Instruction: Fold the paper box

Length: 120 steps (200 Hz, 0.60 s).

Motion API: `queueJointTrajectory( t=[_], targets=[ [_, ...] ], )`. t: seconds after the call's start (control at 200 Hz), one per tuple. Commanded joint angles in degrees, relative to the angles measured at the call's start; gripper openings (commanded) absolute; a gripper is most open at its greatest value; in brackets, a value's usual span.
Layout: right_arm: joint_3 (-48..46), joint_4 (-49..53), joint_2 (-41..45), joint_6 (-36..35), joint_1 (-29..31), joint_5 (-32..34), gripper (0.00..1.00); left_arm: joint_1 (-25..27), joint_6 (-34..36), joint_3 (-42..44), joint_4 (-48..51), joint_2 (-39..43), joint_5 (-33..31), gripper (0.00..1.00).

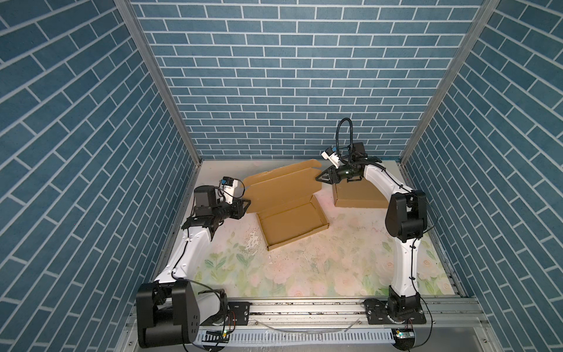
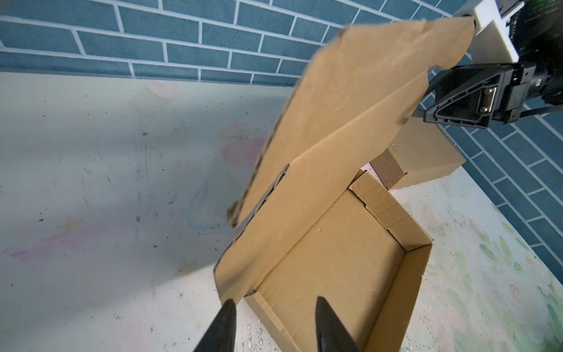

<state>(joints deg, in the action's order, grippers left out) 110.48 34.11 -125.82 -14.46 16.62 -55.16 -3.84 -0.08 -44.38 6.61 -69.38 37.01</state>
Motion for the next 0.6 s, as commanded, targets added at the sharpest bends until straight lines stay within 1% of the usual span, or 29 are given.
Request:
queueJointTrajectory(
  t=[0.0, 0.12, 0.255, 0.38, 0.435, 0.485, 0.595],
  targets=[
    [2.97, 1.82, -1.95, -3.57, 0.67, -2.43, 0.45, -0.21, 1.83, 0.90, -3.51, -1.03, 0.84, 0.42],
    [3.20, 1.83, -2.30, -3.32, 0.84, -2.15, 0.41, -0.21, 1.59, 1.02, -6.02, -2.54, 0.61, 0.39],
    [3.34, 1.75, -2.41, -2.91, 0.96, -1.97, 0.35, -0.21, 1.05, 1.13, -8.13, -3.80, 0.68, 0.33],
    [3.09, 1.07, -2.22, -1.79, 1.05, -1.45, 0.26, -0.21, 1.04, 1.23, -8.64, -4.74, 1.00, 0.20],
    [2.62, 0.44, -1.92, -1.33, 1.04, -1.21, 0.22, -0.13, 1.31, 1.47, -8.76, -4.71, 0.82, 0.16],
    [1.80, -0.64, -1.37, -0.86, 1.04, -0.85, 0.19, -0.12, 1.59, 1.64, -8.64, -4.41, 0.44, 0.15],
    [-0.10, -2.81, -0.32, -0.21, 1.04, 0.06, 0.10, -0.20, 2.76, 0.73, -6.05, -2.92, -0.74, 0.17]
  ],
)
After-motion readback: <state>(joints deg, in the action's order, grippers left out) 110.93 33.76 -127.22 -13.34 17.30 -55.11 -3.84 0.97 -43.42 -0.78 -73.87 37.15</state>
